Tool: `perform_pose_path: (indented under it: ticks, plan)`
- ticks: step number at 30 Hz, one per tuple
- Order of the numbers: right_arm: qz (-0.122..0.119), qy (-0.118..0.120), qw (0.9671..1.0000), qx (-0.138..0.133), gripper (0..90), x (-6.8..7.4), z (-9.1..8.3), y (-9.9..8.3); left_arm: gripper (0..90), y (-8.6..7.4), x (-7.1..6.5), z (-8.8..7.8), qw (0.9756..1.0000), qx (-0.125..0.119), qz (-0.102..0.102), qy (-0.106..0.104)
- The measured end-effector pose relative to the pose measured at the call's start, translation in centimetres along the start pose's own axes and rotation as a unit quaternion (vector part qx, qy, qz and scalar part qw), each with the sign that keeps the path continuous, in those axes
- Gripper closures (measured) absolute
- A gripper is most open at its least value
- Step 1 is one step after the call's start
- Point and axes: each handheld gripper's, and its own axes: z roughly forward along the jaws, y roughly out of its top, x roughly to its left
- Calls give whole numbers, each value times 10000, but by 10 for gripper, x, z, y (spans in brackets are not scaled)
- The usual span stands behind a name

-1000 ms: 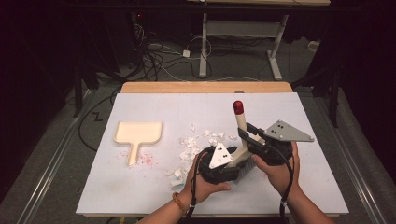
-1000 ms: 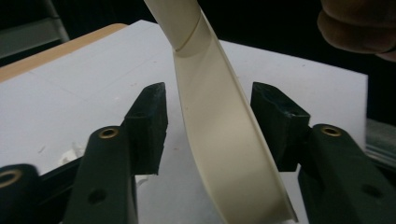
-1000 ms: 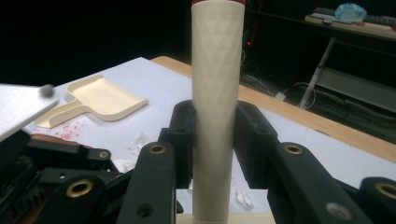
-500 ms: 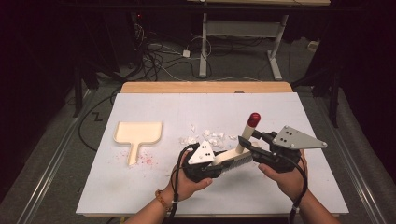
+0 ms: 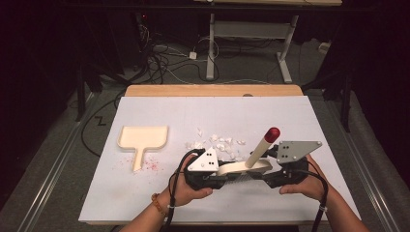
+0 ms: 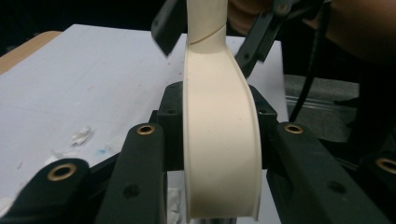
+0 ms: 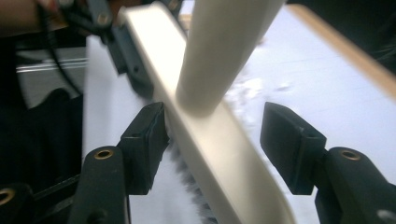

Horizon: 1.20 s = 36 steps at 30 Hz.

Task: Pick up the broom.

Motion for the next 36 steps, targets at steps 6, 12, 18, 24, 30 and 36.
perform_pose_path:
  ticks: [6,12,18,24,30,36]
  plan:
    - [-207,691,9969,307,550,2,15,-8,648,-1,0,1,9992,135,122,-357]
    - [-276,1025,9940,275,646,3,19,-10,607,-6,7,-1,9985,19,124,-538]
    - [-112,668,9973,266,674,7,23,-6,456,-9,14,-10,9999,-34,161,-25]
    - [78,22,9990,438,675,2,23,-7,231,-13,12,-23,9918,259,368,1196]
    - [278,-523,9972,466,675,-7,13,-9,172,-31,13,-50,9765,208,287,2126]
    - [363,-804,9950,476,675,-16,6,-10,172,-60,10,-75,9590,377,50,2808]
